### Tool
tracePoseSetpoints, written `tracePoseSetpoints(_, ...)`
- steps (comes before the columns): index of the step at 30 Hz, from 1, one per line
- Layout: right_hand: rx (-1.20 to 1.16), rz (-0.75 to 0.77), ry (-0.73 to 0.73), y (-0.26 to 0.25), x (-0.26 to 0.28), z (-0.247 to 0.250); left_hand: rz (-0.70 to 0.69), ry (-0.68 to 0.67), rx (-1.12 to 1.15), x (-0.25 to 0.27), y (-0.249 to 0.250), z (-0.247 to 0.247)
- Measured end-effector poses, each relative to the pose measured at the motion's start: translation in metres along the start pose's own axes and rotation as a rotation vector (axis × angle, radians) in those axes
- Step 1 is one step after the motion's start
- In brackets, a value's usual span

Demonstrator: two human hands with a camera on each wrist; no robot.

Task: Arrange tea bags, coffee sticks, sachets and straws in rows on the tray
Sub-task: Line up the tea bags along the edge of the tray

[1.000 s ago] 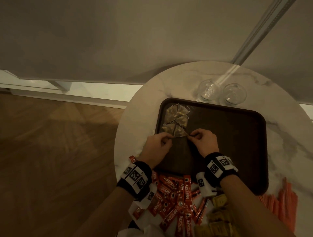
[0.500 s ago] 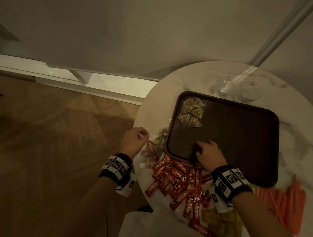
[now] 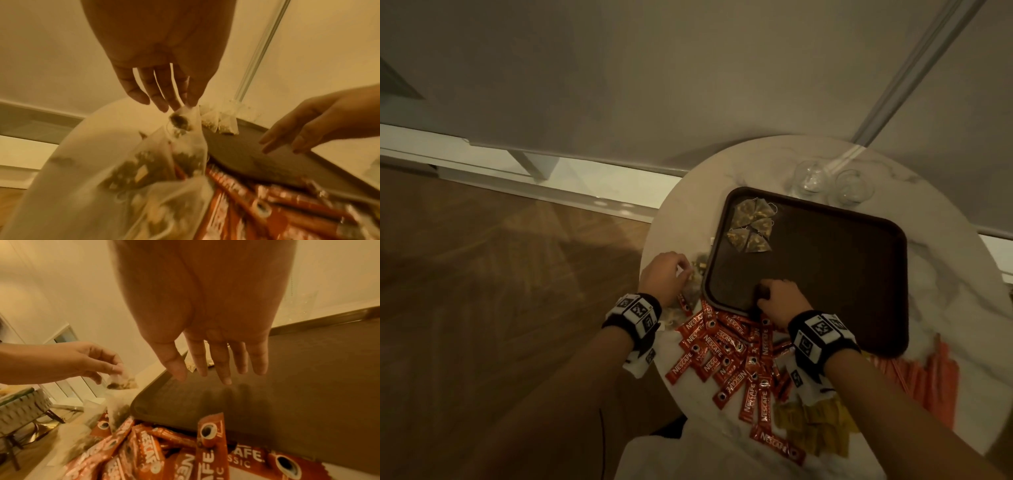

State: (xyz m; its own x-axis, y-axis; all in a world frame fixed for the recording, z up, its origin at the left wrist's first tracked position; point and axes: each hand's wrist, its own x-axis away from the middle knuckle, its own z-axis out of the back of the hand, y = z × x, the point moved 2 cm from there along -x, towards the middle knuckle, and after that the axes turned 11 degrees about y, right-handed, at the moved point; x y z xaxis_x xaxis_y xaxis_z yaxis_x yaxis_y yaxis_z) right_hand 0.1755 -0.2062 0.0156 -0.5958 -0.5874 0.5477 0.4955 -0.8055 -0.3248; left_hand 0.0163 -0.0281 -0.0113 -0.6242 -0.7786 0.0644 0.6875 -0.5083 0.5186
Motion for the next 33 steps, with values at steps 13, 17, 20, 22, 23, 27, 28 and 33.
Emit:
tracePoseSetpoints(13,-0.723,0.29,0.161,-0.05,0.03,0.036,-0.01,0.117,0.534,0.018,0.077,0.067)
tracePoseSetpoints(17,-0.911,0.289,0.049,-0.056,0.032,0.038,0.029,0.08,0.659,0.017,0.095,0.072)
tracePoseSetpoints(20,-0.93,0.291,-0.014,-0.049,0.038,0.035,0.075,0.08,0.754,0.017,0.104,0.073)
tracePoseSetpoints(22,-0.905,0.297,-0.038,-0.042,0.042,0.032,0.099,0.077,0.807,0.018,0.108,0.073)
tracePoseSetpoints(23,-0.897,0.296,-0.048,-0.038,0.044,0.031,0.108,0.074,0.831,0.019,0.109,0.073)
tracePoseSetpoints(27,-0.957,0.25,-0.096,-0.023,0.046,0.02,0.162,0.078,0.89,0.018,0.109,0.071)
tracePoseSetpoints(28,-0.956,0.245,-0.096,-0.02,0.046,0.018,0.174,0.083,0.906,0.018,0.109,0.07)
tracePoseSetpoints(33,-1.002,0.195,-0.122,-0.012,0.05,0.011,0.205,0.099,0.929,0.013,0.108,0.07)
